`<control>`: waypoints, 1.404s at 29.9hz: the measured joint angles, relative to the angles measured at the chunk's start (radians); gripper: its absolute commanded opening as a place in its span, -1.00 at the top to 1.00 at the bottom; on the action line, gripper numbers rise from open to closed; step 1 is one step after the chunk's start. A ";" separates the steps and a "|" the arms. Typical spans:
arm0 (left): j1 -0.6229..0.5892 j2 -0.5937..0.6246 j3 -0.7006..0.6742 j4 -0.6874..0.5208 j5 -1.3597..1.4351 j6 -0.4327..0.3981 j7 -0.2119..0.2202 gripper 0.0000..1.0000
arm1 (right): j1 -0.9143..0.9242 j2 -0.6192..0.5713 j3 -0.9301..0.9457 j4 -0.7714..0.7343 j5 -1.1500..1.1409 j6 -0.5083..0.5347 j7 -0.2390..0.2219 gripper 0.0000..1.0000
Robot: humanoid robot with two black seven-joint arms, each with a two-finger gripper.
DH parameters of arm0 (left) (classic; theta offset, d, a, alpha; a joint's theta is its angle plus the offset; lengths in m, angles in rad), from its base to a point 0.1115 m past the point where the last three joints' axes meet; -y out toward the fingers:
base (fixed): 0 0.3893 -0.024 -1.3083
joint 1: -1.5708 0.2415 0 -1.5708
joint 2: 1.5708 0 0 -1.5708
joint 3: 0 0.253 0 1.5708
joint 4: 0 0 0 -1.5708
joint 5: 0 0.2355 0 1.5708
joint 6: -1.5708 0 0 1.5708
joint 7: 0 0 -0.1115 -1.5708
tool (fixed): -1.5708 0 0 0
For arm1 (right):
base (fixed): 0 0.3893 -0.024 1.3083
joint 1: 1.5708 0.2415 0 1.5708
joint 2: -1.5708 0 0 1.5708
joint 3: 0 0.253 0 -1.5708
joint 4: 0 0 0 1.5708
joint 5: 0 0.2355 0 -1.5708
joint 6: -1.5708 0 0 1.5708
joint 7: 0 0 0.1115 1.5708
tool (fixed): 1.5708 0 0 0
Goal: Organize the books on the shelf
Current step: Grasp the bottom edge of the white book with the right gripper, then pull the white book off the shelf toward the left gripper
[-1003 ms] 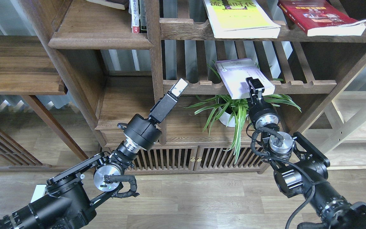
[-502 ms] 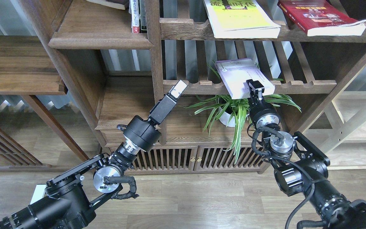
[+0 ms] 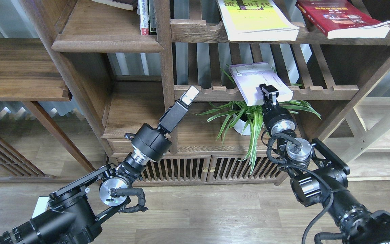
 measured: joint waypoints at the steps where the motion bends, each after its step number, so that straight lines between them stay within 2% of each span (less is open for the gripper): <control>1: 0.000 0.000 0.000 0.000 0.000 0.000 0.000 -0.98 | 0.000 0.000 0.001 0.000 0.000 0.001 0.000 0.38; 3: 0.001 0.000 0.000 0.000 0.000 0.000 0.000 -0.98 | 0.000 0.000 0.003 0.000 0.001 0.010 0.000 0.52; 9: 0.003 0.000 -0.001 0.000 0.001 0.000 0.000 -0.98 | -0.005 0.004 0.006 -0.007 0.001 0.085 0.000 0.65; 13: 0.004 0.002 -0.001 0.000 0.001 0.000 0.000 -0.98 | -0.012 0.006 0.006 -0.010 0.001 0.114 0.000 0.90; 23: 0.021 0.006 -0.014 0.010 0.001 0.000 0.000 -0.98 | -0.052 0.008 0.006 -0.004 0.021 0.275 0.000 0.91; 29: 0.032 0.022 -0.017 0.028 -0.007 0.000 0.000 -0.98 | -0.114 0.007 -0.008 0.014 0.030 0.445 -0.005 0.91; 36: 0.050 0.025 -0.030 0.059 -0.014 0.000 0.000 -0.98 | -0.181 0.005 -0.026 0.074 0.031 0.476 -0.009 0.91; 39: 0.064 0.033 -0.039 0.068 -0.014 0.000 0.022 -0.98 | -0.213 0.004 -0.036 0.109 0.031 0.476 -0.016 0.92; 42: 0.087 0.043 -0.053 0.069 -0.022 0.000 0.070 -0.98 | -0.233 0.004 -0.056 0.141 0.031 0.476 -0.019 0.92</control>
